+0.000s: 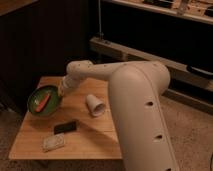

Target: Pick up the ceramic bowl

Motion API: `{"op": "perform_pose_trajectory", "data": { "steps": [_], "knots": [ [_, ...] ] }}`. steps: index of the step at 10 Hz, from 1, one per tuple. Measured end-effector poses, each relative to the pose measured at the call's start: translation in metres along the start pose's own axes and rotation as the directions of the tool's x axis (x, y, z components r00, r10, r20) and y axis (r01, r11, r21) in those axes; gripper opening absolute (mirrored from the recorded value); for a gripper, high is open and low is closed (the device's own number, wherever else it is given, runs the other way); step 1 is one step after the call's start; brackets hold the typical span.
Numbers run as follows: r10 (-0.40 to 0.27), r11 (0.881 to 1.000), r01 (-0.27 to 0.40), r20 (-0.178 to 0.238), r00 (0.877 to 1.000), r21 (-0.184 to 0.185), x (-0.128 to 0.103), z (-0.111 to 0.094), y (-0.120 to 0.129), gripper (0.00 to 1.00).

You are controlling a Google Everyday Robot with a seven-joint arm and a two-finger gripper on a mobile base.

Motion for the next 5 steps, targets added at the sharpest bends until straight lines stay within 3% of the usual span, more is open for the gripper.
{"op": "perform_pose_trajectory", "data": {
  "steps": [3, 5],
  "knots": [
    [-0.025, 0.999, 0.026, -0.039, 0.999, 0.032, 0.006, -0.034, -0.013, 0.01],
    [-0.045, 0.998, 0.047, -0.051, 0.998, 0.052, 0.006, -0.043, -0.024, 0.01]
  ]
}}
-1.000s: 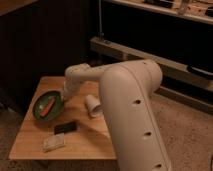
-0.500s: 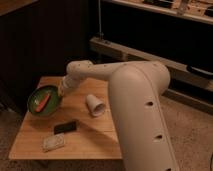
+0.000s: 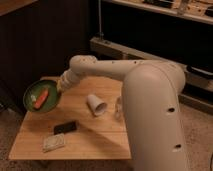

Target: Pick up the ceramic bowl

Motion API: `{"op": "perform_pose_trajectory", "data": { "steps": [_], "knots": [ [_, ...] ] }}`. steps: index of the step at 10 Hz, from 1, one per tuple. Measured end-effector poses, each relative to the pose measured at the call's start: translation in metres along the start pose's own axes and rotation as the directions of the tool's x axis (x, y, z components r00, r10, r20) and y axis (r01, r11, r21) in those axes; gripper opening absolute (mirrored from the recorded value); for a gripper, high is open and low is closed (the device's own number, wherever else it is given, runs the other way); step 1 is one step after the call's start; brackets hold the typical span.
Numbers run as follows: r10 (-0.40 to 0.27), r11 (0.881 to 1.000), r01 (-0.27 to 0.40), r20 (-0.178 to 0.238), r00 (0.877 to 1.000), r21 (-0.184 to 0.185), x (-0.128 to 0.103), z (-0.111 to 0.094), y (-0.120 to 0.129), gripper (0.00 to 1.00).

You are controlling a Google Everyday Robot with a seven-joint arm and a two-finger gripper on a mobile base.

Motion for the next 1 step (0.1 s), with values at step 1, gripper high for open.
{"op": "perform_pose_trajectory", "data": {
  "steps": [1],
  "knots": [
    [-0.008, 1.0, 0.008, 0.001, 1.0, 0.001, -0.0013, -0.0028, -0.0059, 0.01]
  ]
}}
